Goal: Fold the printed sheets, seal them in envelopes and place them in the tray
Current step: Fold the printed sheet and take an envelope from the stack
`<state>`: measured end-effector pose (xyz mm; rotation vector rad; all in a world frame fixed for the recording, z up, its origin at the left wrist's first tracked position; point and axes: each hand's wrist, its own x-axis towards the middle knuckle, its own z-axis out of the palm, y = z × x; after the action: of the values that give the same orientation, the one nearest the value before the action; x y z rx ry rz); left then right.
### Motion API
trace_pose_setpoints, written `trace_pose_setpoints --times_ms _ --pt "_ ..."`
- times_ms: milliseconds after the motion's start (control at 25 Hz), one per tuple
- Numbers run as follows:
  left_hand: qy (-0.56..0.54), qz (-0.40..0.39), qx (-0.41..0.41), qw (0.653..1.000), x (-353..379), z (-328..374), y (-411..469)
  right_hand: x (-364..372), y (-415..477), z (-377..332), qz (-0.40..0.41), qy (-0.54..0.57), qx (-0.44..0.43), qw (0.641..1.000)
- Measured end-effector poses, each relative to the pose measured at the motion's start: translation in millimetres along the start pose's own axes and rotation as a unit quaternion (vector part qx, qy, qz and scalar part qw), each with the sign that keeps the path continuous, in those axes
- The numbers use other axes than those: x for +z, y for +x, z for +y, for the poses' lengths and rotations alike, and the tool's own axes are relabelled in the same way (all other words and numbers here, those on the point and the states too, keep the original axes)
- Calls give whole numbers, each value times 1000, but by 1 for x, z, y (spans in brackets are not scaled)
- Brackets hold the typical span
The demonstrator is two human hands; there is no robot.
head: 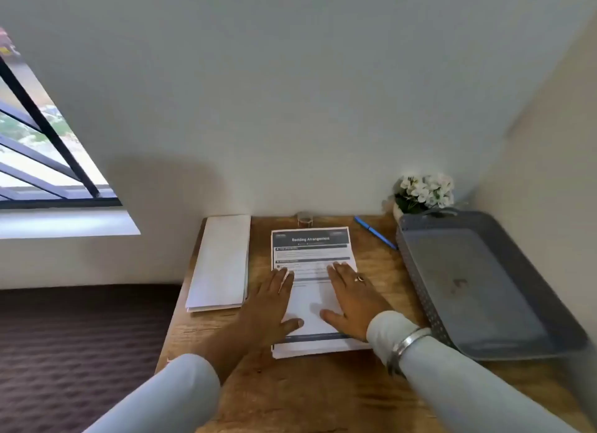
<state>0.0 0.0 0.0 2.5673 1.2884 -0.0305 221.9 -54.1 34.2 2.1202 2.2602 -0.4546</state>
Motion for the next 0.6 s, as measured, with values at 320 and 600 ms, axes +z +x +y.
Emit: trace_pose_setpoints --times_ms 320,600 --pt "63 -72 12 995 26 -14 -9 44 -1 -13 -75 -47 11 996" --pt "72 -63 17 995 23 -13 -5 31 36 3 -78 -54 18 995"
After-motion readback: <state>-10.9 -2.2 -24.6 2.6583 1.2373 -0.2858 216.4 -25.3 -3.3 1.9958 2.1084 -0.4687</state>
